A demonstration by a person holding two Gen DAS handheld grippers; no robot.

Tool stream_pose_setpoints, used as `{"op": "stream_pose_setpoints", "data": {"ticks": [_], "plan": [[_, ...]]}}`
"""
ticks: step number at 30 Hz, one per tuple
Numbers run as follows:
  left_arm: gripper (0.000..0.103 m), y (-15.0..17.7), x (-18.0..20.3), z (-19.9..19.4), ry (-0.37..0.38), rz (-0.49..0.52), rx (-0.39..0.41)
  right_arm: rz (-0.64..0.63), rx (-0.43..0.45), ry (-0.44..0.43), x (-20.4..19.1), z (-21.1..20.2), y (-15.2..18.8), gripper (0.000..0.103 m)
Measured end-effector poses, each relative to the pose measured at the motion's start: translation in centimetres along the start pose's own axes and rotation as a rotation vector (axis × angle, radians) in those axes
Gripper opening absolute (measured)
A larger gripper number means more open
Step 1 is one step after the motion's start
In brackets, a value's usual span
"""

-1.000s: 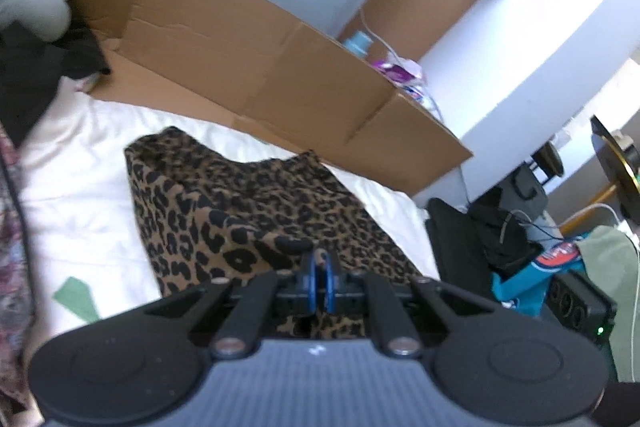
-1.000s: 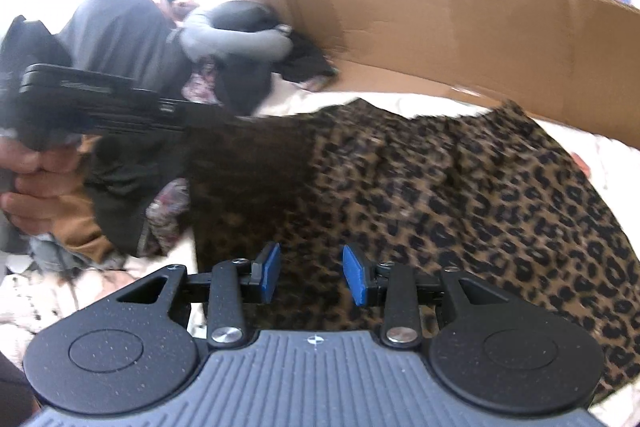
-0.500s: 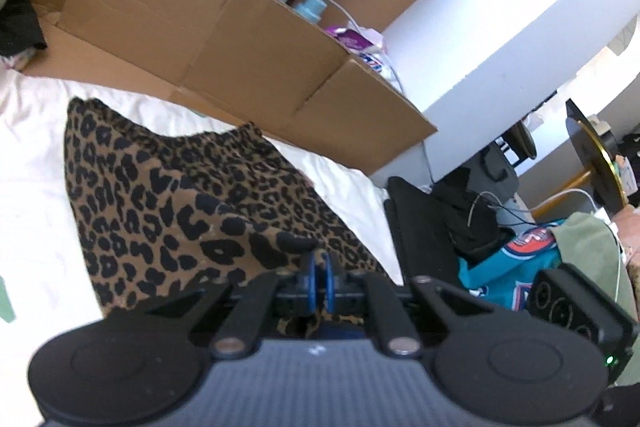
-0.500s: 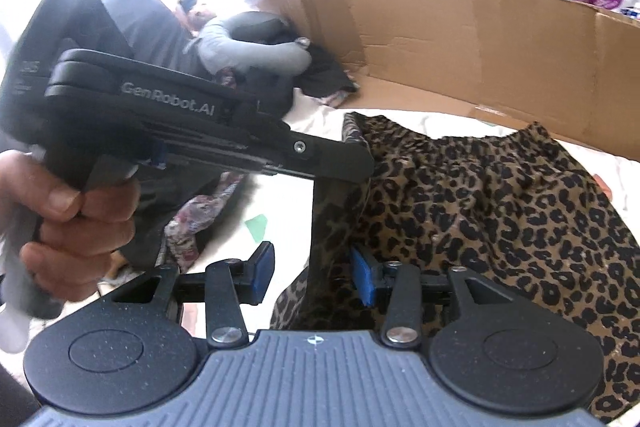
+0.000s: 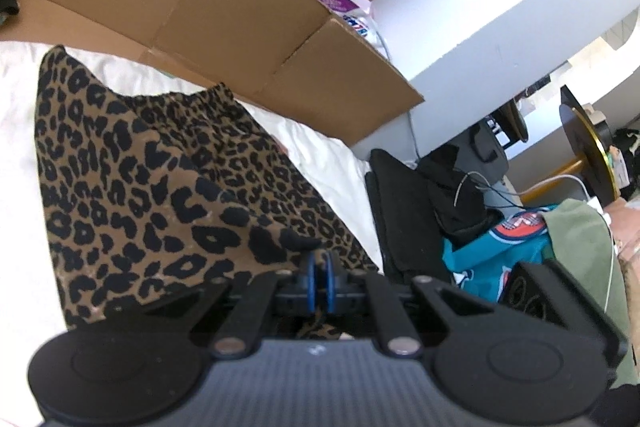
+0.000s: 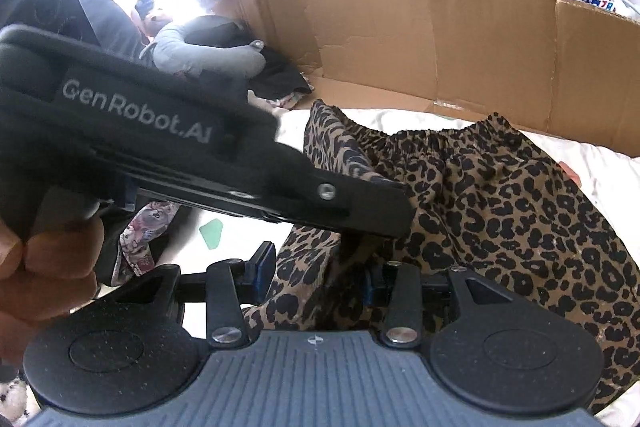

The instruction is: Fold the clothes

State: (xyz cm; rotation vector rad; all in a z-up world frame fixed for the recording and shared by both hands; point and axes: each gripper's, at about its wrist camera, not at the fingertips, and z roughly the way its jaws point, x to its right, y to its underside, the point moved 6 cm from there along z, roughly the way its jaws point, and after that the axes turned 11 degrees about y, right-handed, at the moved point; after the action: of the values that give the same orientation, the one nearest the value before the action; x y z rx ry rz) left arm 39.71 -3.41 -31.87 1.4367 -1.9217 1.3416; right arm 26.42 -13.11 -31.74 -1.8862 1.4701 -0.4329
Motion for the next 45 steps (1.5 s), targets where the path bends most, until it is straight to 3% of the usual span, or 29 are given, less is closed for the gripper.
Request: {"op": "stream_pose_setpoints", "data": {"ticks": [1,3,5,7,10,13,23,29,37,45], "plan": [[0.006,0.0,0.1,0.2,0.005,-0.01,0.004,0.01,-0.003,0.006,0.2,0.1,0.1,0.045],[0.006,0.2,0.2,0.5,0.015,-0.022,0.008,0.029,-0.012,0.019,0.8,0.4,0.3,0.03],[0.009,0.3,0.4,0.8,0.014,-0.015,0.006,0.049,-0.019,0.05,1.7,0.8,0.5,0.007],[0.017,0.3,0.7,1.0,0.018,-0.004,0.002,0.077,-0.026,0.059,2.8,1.0,0.7,0.002],[0.03,0.0,0.7,0.5,0.006,0.013,0.023,0.106,-0.02,0.079,4.3,1.0,0.8,0.001],[0.043,0.0,0.0,-0.1,-0.072,0.041,0.051,0.129,-0.015,0.093,5.6,0.7,0.9,0.001],[0.046,1.5,-3.5,-0.4,-0.199,-0.026,0.012,0.2,0.015,0.159,10.5,-0.5,0.4,0.001],[0.052,3.3,-4.6,0.3,-0.265,-0.034,-0.047,0.251,0.022,0.229,14.5,-1.3,0.6,0.001],[0.052,5.9,-4.7,2.0,-0.285,-0.01,-0.14,0.317,-0.009,0.308,19.1,-1.1,2.5,0.001],[0.052,8.2,-6.4,2.4,-0.322,-0.044,-0.201,0.367,-0.092,0.316,22.1,1.0,5.5,0.001]]}}
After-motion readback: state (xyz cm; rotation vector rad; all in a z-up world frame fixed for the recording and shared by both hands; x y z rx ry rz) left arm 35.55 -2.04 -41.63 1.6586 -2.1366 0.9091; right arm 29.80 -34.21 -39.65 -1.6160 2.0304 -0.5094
